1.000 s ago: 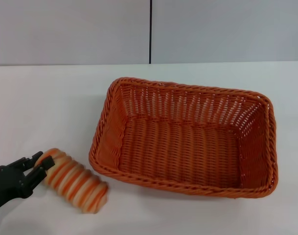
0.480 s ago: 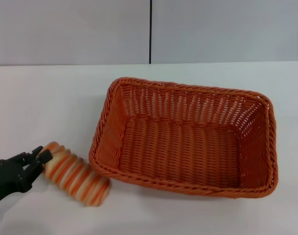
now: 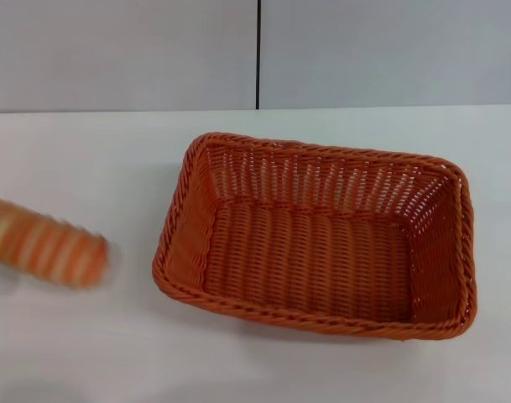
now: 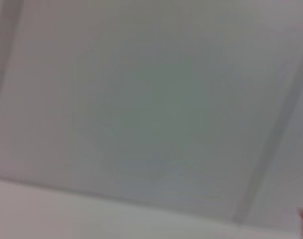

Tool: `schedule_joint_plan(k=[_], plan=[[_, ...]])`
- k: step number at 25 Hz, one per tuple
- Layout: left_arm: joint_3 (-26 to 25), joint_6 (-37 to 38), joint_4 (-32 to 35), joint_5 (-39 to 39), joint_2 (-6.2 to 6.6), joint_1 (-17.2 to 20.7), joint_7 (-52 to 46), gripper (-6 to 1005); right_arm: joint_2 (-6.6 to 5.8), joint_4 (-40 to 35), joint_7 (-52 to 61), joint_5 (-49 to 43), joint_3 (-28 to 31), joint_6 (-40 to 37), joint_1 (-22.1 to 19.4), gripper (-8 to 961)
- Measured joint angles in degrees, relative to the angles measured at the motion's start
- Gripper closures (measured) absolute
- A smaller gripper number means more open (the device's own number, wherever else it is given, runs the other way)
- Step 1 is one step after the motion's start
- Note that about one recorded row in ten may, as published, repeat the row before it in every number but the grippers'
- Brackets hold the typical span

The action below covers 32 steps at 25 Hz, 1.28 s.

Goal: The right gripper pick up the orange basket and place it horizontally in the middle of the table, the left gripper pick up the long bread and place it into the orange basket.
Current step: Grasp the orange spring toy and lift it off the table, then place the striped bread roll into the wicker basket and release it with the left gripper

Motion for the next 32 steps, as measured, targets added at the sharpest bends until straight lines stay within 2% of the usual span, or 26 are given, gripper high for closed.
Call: schedule_joint_plan(k=[1,3,5,6,8,10,12,15,16,19,20,21,22,24,29,32], plan=[[-7.62,0.48,-0.05,-0.01,0.33,-0.06,-0.73,846,0.03,0.0,0.0,0.0,0.0,0.0,-0.04,385],[-13.69,1.45,-0.43,-0.03,0.31,-0.47,-1.85,846,0.08,0.0,0.0,0.0,0.0,0.0,-0.1,385],[-14.91,1.74,-0.52,-0.02,0.26,-0.6,-2.08,846,0.12,0.0,0.0,0.0,-0.01,0.0,-0.15,385],[-19.31,4.04,-0.78,-0.11,-0.47,-1.83,-2.69,845,0.15,0.0,0.0,-0.01,0.0,-0.01,-0.17,385],[-20.41,5.4,-0.85,-0.09,-0.98,-2.7,-2.76,845,0.18,0.02,0.0,-0.04,0.0,-0.13,-0.17,385],[-21.46,7.85,-1.38,-0.11,-1.81,-5.13,-2.89,845,0.18,0.07,0.0,-0.07,0.0,-0.33,-0.09,385],[-21.27,9.68,-3.68,-0.07,-1.97,-7.69,-2.89,850,0.19,0.09,0.0,-0.08,-0.01,-0.43,0.04,385],[-21.09,10.56,-5.32,0.0,-1.97,-9.11,-2.66,857,0.33,0.09,0.0,-0.1,0.0,-0.52,0.07,385],[-20.0,11.51,-8.33,0.33,-2.09,-12.18,-1.67,859,0.4,0.1,0.0,-0.09,-0.01,-0.57,0.07,385],[-15.93,11.56,-11.77,0.48,-2.21,-15.22,0.32,864,0.58,0.26,0.0,-0.09,-0.01,-0.8,-0.03,385],[-15.93,11.56,-11.77,0.48,-2.21,-15.22,0.32,863,0.6,0.33,0.0,-0.1,0.0,-0.84,-0.1,385],[-11.89,11.29,-13.95,0.54,-2.41,-17.57,2.7,863,0.62,0.38,0.0,-0.1,-0.01,-0.87,-0.14,385],[-10.0,11.24,-14.5,0.58,-2.56,-18.4,4.29,862,0.64,0.41,0.0,-0.1,-0.01,-0.91,-0.18,385],[-7.15,11.3,-15.14,0.6,-2.77,-19.43,7.28,867,0.67,0.47,0.0,-0.1,-0.01,-1.18,-0.41,385],[-4.25,10.67,-17.52,0.35,-2.71,-20.72,11.29,894,0.67,0.47,0.0,-0.1,0.0,-1.48,-0.48,385],[-4.23,10.64,-17.6,0.32,-2.7,-20.62,11.51,776,0.66,0.47,0.0,-0.1,0.0,-1.5,-0.32,385]])
